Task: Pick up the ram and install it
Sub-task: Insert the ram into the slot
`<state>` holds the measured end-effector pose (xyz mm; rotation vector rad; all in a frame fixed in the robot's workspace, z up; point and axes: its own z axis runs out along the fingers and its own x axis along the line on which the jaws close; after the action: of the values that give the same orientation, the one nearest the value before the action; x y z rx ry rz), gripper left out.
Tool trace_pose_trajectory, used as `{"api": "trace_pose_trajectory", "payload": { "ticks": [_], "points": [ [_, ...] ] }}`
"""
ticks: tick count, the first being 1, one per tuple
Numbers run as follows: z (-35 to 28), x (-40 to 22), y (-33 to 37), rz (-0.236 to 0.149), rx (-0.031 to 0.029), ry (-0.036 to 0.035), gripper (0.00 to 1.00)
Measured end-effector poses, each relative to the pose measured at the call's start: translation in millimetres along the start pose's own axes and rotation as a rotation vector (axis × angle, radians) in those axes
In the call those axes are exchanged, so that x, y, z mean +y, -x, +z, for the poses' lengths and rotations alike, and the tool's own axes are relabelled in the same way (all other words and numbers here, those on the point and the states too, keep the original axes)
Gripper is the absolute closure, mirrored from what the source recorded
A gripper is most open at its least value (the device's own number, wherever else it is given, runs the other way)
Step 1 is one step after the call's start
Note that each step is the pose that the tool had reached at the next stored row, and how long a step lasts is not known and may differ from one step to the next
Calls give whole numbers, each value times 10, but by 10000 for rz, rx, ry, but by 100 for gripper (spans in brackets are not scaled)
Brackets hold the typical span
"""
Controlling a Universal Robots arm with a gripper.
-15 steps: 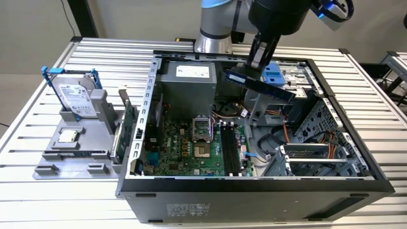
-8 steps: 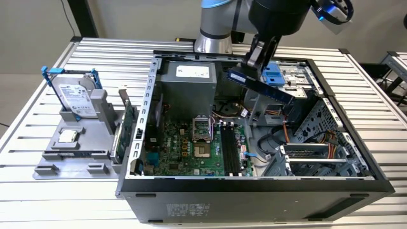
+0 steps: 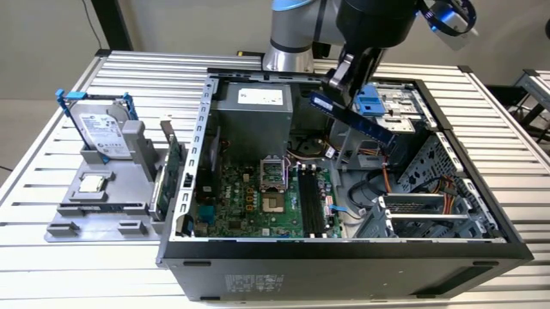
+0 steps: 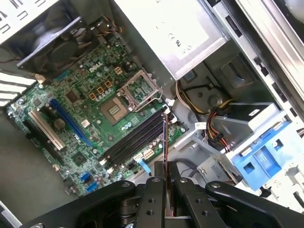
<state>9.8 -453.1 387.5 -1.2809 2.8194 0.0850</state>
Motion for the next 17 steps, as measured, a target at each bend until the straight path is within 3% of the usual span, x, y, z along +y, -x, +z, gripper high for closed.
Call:
{"api": "trace_pose_trajectory", "payload": {
  "ticks": [17],
  "points": [
    [0, 0, 0, 2555, -77, -154, 100]
  ]
}}
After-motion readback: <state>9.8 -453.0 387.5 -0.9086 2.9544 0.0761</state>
